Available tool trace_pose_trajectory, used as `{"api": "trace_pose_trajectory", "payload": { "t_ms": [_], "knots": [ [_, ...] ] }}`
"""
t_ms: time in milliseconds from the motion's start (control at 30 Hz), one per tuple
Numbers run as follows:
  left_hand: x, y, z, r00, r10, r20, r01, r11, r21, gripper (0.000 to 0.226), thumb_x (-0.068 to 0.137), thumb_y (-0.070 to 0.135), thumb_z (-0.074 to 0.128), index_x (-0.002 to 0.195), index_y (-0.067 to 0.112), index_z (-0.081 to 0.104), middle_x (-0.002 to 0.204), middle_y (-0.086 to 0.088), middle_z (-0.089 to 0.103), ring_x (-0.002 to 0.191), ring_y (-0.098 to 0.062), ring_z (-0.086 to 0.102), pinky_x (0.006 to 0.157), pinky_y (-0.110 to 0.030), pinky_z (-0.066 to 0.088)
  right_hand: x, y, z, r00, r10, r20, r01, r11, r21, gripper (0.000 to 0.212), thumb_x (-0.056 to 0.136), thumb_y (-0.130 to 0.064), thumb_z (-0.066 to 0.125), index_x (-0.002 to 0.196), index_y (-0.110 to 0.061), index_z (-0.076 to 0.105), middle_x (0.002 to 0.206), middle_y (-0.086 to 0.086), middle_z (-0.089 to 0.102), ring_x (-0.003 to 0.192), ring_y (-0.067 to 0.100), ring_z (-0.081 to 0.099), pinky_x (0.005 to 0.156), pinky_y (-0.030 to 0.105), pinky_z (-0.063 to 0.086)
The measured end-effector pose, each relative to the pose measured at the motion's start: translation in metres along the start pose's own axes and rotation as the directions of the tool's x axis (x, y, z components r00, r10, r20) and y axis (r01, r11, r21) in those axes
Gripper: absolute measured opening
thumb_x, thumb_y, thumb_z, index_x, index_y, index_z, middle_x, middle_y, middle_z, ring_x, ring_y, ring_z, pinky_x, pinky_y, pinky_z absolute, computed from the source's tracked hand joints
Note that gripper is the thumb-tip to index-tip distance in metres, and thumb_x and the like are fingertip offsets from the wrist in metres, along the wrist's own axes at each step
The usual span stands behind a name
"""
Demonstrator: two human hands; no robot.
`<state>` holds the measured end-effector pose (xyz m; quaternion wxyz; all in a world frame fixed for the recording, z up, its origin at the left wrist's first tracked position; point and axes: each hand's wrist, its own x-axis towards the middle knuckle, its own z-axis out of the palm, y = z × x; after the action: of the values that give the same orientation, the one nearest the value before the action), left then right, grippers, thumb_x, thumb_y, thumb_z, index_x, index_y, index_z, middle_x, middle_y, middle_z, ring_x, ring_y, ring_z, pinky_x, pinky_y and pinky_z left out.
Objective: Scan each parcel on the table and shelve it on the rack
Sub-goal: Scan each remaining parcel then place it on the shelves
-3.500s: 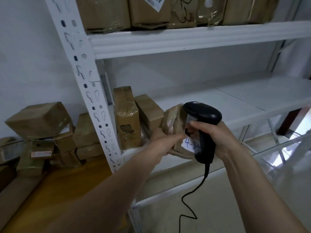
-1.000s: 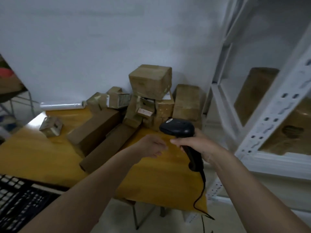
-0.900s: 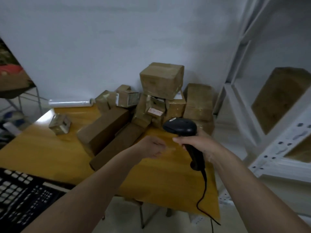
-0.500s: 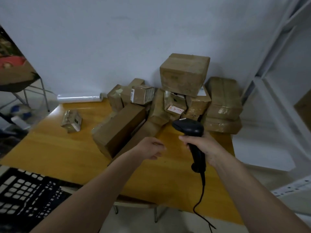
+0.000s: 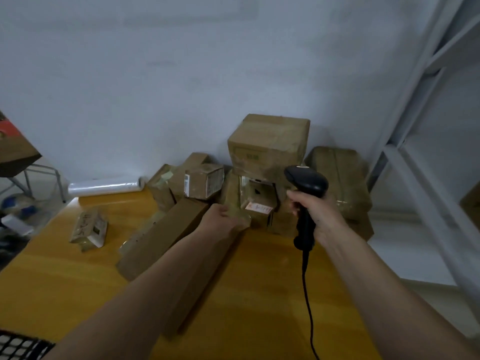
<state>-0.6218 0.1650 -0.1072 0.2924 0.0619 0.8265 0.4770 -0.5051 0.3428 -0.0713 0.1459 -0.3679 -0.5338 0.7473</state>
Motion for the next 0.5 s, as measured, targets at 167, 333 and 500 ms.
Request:
{"api": "trace_pose_trajectory", "payload": {
  "t_ms": [167, 333, 500],
  "knots": [
    [0.05, 0.054, 0.009, 0.974, 0.078, -0.212, -0.078, 0.997, 0.009, 0.077, 0.078, 0.031, 0.078, 0.14, 0.008, 0.039, 0.135, -0.011, 0.049, 0.122, -0.029, 0.052, 0.1, -0.048, 0.048, 0.044, -0.034, -0.005, 0.992, -0.062, -0.106, 0.068, 0.996, 0.052, 0.016, 0.079, -0.014, 0.078, 0.082, -0.021, 0.064, 0.071, -0.001, 0.068, 0.066, 0.015, 0.064, 0.066, 0.029, 0.051],
    [0.094, 0.101, 0.006, 0.929, 0.122, -0.348, -0.153, 0.986, -0.065, 0.084, 0.078, 0.041, 0.077, 0.144, 0.013, 0.033, 0.142, -0.014, 0.043, 0.127, -0.032, 0.047, 0.104, -0.052, 0.044, 0.084, -0.072, -0.001, 0.99, -0.126, -0.058, 0.13, 0.99, 0.062, 0.033, 0.079, -0.014, 0.078, 0.11, -0.017, 0.066, 0.093, 0.0, 0.071, 0.086, 0.015, 0.067, 0.071, 0.027, 0.053],
    [0.114, 0.127, 0.01, 0.93, 0.137, -0.34, -0.205, 0.964, -0.172, 0.085, 0.089, 0.043, 0.065, 0.154, 0.02, 0.015, 0.155, -0.009, 0.029, 0.138, -0.031, 0.036, 0.11, -0.047, 0.037, 0.1, -0.085, 0.006, 0.993, -0.115, -0.03, 0.116, 0.992, 0.054, 0.036, 0.077, -0.019, 0.08, 0.11, -0.016, 0.066, 0.099, 0.003, 0.072, 0.093, 0.021, 0.067, 0.081, 0.037, 0.054]
  ]
}}
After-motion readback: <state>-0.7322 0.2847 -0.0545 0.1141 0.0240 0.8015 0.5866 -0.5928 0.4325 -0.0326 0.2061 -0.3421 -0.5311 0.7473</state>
